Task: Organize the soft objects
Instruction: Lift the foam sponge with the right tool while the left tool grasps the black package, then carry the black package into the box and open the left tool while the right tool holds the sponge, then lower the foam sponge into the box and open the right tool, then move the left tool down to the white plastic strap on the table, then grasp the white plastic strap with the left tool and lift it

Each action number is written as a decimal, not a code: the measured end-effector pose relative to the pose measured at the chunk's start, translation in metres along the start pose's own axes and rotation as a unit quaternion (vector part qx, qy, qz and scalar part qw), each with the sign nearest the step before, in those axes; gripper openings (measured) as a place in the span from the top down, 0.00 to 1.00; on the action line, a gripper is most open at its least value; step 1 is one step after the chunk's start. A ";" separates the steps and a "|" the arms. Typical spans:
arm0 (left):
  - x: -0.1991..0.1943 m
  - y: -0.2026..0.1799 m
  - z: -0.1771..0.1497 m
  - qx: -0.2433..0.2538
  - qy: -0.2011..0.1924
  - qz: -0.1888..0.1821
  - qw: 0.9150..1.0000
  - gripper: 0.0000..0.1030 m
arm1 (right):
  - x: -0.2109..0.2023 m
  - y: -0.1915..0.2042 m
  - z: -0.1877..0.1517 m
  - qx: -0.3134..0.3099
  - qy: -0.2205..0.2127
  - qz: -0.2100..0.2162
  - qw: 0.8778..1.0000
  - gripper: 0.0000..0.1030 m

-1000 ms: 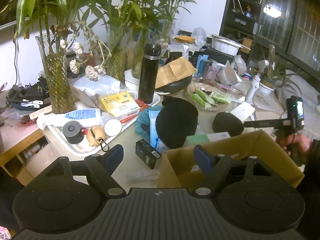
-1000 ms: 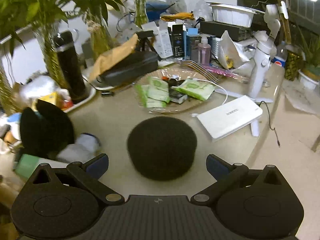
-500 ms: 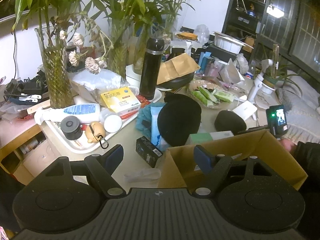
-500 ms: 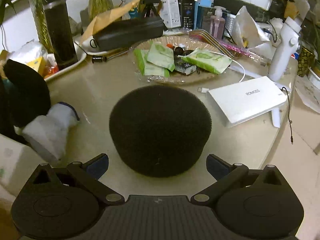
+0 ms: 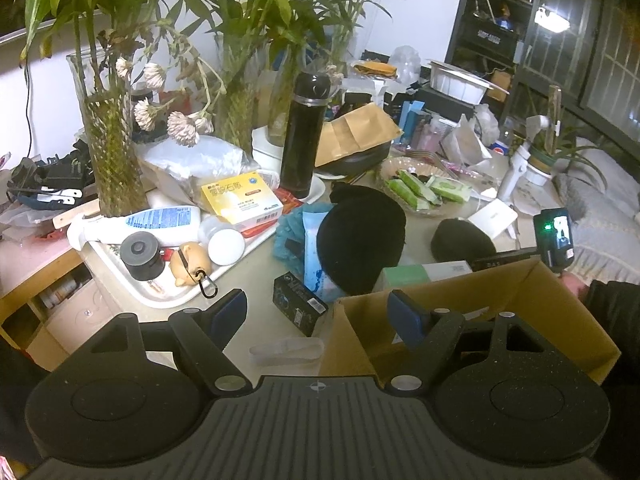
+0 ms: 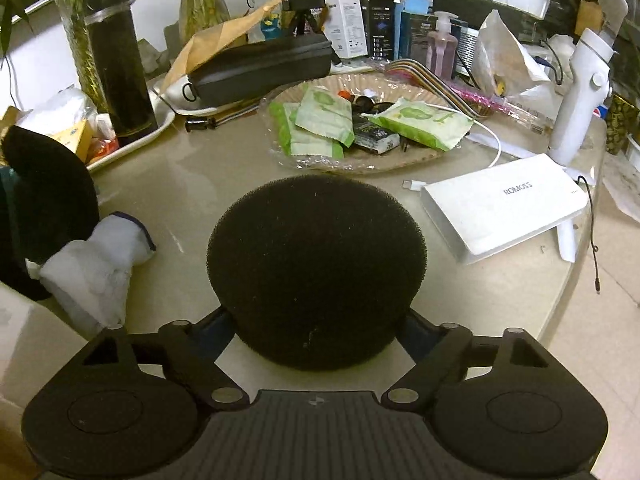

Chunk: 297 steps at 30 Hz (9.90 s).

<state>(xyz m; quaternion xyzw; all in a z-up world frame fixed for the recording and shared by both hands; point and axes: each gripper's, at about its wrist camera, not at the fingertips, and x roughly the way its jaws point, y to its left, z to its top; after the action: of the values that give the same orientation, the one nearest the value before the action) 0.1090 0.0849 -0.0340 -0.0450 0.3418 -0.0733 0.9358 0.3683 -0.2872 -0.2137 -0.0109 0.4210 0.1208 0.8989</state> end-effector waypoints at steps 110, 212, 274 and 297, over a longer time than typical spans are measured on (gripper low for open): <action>-0.004 -0.026 0.048 -0.019 0.104 -0.113 0.988 0.77 | -0.314 0.088 -0.052 -0.052 -0.196 0.135 0.970 0.19; -0.044 0.004 -0.035 0.037 0.040 0.026 0.998 0.44 | -0.290 0.110 -0.074 -0.056 -0.083 0.154 0.983 0.00; 0.168 0.078 -0.029 0.194 0.230 -0.137 0.944 0.93 | -0.260 0.084 -0.047 -0.028 -0.074 0.099 0.992 0.00; 0.063 0.024 -0.024 0.253 0.114 0.011 0.961 0.98 | -0.245 0.080 -0.027 -0.007 -0.106 0.120 0.987 0.00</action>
<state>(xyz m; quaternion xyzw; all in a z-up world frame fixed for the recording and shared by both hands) 0.1437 0.0974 -0.0954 0.2060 0.4166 -0.1514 0.8724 0.1784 -0.2638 -0.0384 0.0458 0.3205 0.2314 0.9174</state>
